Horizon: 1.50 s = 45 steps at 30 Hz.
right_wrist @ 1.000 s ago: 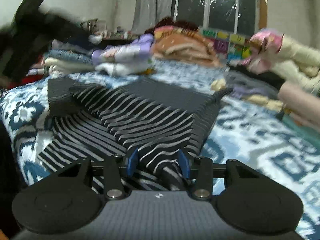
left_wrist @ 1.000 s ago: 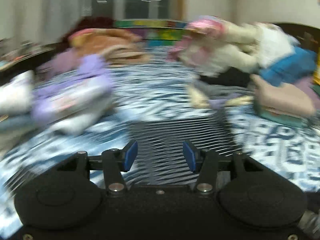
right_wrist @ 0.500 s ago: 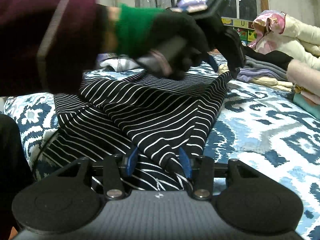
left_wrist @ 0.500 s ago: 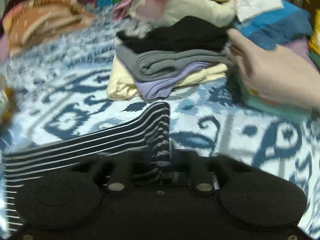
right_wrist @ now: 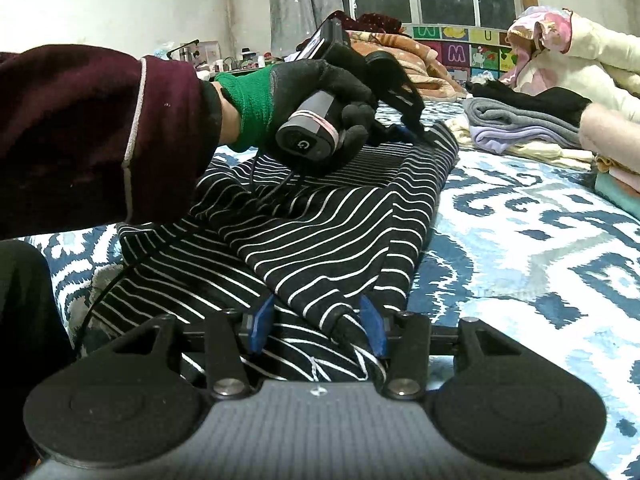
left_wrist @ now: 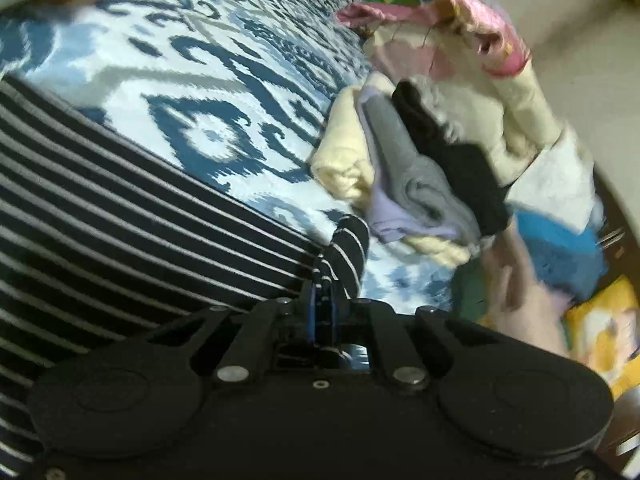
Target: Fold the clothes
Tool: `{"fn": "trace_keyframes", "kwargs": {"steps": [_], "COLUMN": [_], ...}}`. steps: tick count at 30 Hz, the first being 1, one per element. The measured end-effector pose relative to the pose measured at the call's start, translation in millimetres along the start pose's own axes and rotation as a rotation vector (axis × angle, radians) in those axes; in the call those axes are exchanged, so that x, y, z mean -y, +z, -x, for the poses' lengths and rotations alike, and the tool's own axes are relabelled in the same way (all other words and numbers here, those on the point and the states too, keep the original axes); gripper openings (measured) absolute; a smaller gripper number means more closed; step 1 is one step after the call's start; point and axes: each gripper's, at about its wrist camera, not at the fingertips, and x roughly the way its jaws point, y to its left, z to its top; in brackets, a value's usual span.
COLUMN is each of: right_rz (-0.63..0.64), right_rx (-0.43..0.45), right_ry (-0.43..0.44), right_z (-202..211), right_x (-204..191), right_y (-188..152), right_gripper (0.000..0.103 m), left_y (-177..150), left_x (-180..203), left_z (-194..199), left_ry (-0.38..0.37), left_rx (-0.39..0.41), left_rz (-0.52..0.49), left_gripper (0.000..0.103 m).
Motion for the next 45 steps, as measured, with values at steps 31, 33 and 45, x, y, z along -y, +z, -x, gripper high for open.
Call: {"fn": "trace_keyframes", "kwargs": {"steps": [31, 33, 45], "right_rz": [0.040, 0.060, 0.101], "right_rx": [-0.001, 0.013, -0.014], "right_ry": [-0.004, -0.011, 0.045], "right_z": [1.9, 4.5, -2.3], "right_x": [-4.2, -7.3, -17.0], "right_y": [0.3, 0.7, -0.7], "right_gripper": [0.050, 0.050, 0.060], "left_y": [33.0, 26.3, -11.8], "left_x": [24.4, 32.9, 57.6], "left_z": [-10.6, 6.2, -26.3], "left_ry": [0.175, 0.155, 0.169], "left_rx": [0.039, 0.057, -0.036], "left_rz": [-0.276, -0.334, -0.604], "left_gripper": [0.031, 0.031, 0.030]}}
